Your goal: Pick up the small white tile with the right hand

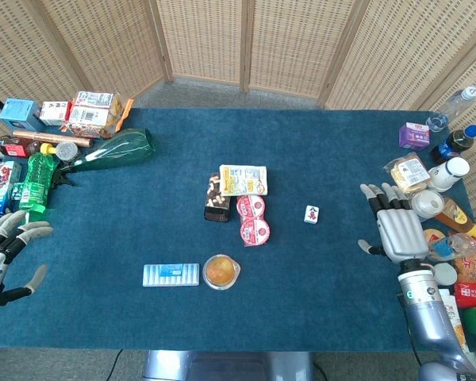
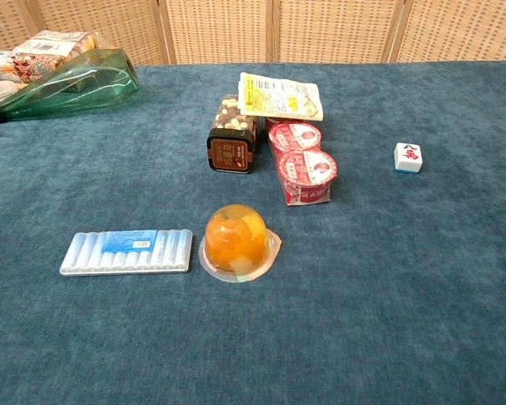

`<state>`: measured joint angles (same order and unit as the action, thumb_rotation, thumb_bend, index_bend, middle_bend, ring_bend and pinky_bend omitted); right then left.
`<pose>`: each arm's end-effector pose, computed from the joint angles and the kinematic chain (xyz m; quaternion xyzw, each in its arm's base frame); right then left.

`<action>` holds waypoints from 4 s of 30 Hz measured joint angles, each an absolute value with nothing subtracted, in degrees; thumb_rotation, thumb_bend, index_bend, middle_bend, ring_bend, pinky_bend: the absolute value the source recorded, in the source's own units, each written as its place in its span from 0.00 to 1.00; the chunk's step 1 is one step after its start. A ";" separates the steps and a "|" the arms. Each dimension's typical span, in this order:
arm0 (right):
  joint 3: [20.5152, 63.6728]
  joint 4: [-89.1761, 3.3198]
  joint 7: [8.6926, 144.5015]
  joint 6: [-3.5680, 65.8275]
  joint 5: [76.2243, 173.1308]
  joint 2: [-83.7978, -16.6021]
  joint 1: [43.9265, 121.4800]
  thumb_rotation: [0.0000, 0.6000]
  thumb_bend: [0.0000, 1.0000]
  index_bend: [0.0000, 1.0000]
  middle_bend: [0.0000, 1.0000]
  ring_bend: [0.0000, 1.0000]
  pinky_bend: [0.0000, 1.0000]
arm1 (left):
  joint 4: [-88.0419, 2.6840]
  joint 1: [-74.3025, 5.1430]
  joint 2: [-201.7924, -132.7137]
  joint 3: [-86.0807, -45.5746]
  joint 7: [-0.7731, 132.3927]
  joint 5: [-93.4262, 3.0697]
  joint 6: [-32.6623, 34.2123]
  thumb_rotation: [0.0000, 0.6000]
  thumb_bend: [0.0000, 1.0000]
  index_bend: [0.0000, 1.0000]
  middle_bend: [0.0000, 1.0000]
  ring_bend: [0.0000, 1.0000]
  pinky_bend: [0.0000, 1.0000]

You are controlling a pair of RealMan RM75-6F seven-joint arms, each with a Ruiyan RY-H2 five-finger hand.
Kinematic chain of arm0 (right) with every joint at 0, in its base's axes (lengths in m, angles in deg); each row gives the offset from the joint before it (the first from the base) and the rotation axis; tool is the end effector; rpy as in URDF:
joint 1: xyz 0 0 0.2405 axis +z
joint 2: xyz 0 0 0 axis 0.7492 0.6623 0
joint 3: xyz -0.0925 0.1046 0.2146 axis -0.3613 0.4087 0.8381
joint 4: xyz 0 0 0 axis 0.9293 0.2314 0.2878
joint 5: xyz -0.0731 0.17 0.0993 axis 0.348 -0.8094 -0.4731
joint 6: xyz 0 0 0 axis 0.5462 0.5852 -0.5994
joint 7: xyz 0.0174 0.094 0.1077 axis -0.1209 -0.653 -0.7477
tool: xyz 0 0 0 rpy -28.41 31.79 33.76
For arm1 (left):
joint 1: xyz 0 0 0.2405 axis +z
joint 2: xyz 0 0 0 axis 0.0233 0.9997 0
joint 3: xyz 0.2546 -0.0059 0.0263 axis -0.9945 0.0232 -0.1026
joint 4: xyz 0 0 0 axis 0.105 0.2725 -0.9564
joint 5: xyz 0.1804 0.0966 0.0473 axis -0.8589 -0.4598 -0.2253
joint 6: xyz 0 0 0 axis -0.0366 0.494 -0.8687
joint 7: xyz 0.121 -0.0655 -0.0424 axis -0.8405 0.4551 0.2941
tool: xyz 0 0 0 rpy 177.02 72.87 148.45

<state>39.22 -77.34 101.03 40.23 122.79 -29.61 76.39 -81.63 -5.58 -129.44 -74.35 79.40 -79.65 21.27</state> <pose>-0.2141 -0.2860 0.1345 0.6420 -0.3847 0.3479 0.5647 -0.2384 0.1716 0.2092 -0.6139 -0.4313 -0.4664 0.4686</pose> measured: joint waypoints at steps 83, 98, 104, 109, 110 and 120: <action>41.93 -49.83 105.73 19.25 94.75 -50.37 95.69 1.00 0.19 0.26 0.14 0.00 0.00 | -80.12 -7.05 -130.00 -73.85 80.64 -80.42 21.86 1.00 0.48 0.22 0.24 0.00 0.00; 42.96 -48.23 107.92 19.51 90.57 -52.52 97.23 1.00 0.19 0.36 0.24 0.11 0.00 | -78.52 -6.32 -130.54 -74.13 82.27 -80.26 23.08 1.00 0.48 0.22 0.22 0.00 0.00; 43.73 -46.70 108.26 19.78 88.09 -53.93 97.59 1.00 0.20 0.46 0.36 0.25 0.00 | -78.15 -5.72 -130.54 -74.18 82.71 -80.28 24.19 1.00 0.48 0.22 0.19 0.00 0.00; 44.73 -46.22 108.85 20.81 86.54 -54.67 97.86 1.00 0.21 0.64 0.53 0.42 0.02 | -77.54 -5.14 -130.75 -74.11 83.40 -80.04 25.25 1.00 0.48 0.22 0.17 0.00 0.00; 44.99 -46.45 108.69 21.04 86.49 -54.59 97.85 1.00 0.21 0.65 0.54 0.44 0.03 | -77.44 -5.12 -130.83 -74.07 83.45 -79.94 25.26 1.00 0.48 0.22 0.17 0.00 0.00; 46.40 -52.57 107.37 22.50 87.29 -50.02 96.66 1.00 0.21 0.67 0.56 0.45 0.03 | -77.15 -5.64 -131.48 -73.92 83.52 -79.74 24.29 1.00 0.48 0.22 0.17 0.00 0.00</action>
